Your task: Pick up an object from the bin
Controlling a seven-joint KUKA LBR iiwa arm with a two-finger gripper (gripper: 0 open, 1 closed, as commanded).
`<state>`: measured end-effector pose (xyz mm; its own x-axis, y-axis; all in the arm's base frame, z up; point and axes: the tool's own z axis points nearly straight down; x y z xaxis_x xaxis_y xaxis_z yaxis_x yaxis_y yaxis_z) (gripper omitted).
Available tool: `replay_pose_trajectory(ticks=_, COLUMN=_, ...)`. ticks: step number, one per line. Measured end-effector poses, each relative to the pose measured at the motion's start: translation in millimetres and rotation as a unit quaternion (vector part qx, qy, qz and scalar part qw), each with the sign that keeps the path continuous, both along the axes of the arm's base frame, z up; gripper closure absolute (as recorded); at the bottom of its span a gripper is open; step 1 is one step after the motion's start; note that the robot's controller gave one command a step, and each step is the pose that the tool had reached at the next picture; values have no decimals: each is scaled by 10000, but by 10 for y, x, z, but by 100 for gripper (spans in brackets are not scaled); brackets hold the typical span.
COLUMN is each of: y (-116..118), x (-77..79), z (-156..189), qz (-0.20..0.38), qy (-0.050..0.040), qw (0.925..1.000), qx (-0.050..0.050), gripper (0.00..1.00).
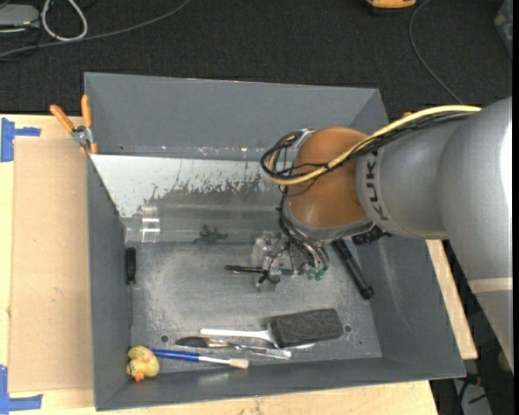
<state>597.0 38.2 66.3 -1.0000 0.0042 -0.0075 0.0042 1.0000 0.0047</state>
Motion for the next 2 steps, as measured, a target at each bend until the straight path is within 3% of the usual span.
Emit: replay_pose_trajectory(ticks=2, y=1, x=-15, z=181, qz=-8, qy=22, qw=10000, qx=2, gripper=100)
